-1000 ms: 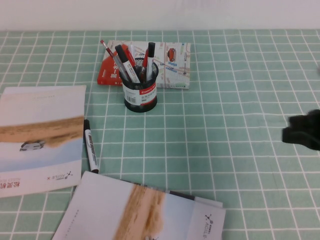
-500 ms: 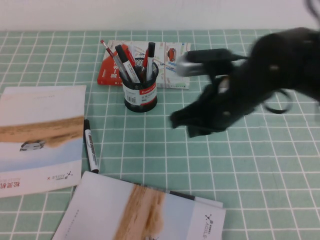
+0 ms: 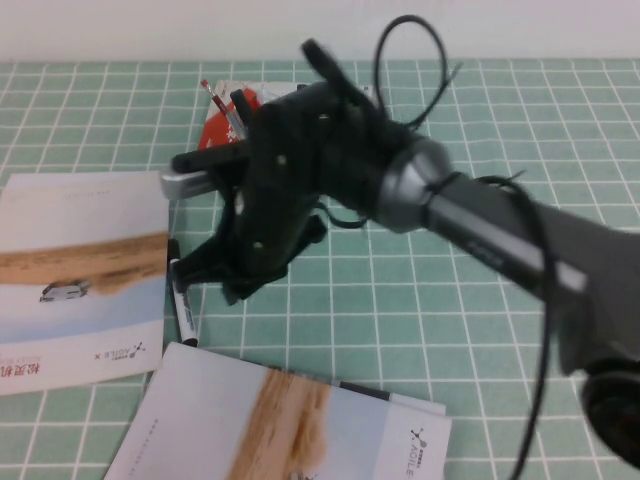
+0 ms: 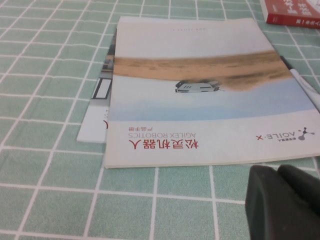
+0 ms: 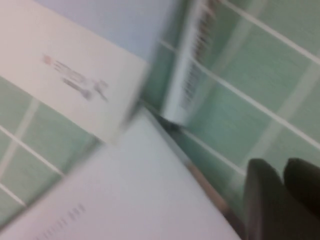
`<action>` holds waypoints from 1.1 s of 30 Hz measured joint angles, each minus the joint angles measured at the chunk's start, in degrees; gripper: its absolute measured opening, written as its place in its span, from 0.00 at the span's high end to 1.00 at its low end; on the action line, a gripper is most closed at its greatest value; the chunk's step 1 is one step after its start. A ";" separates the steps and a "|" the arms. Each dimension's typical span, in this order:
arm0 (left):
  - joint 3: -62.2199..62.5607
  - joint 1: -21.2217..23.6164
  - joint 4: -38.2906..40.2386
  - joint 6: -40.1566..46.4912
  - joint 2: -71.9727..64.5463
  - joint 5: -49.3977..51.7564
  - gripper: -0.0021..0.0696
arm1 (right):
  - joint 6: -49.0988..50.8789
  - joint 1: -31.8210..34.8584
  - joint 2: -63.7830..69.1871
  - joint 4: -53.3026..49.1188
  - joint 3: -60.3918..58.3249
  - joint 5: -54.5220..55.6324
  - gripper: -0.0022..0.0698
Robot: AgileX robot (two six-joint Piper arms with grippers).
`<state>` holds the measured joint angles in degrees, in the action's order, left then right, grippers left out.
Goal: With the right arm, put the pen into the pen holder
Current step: Pick up the pen on the table
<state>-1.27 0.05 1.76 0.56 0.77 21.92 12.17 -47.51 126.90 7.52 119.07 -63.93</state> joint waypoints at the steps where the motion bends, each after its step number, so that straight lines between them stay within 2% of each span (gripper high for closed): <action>1: 0.00 0.00 0.00 0.00 0.00 0.00 0.98 | 0.00 -0.56 1.60 0.00 2.59 -0.70 0.88; 5: 0.00 0.00 0.00 0.00 0.00 0.00 0.98 | 0.86 -1.93 7.02 -0.74 11.79 -2.47 0.72; 9: 0.00 0.00 0.00 0.00 0.00 0.00 0.98 | 4.69 -3.02 11.39 -2.55 17.68 -4.15 0.65; 17: 0.00 0.00 0.00 0.00 0.00 0.00 0.98 | 8.21 -4.10 16.19 -5.79 23.95 -4.42 0.63; 33: 0.00 0.18 0.00 0.00 0.00 0.00 0.98 | 10.24 -4.96 17.50 -8.17 24.16 -1.11 0.63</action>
<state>-1.27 0.24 1.76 0.56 0.77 21.92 22.40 -52.47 144.40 -0.64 143.23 -65.03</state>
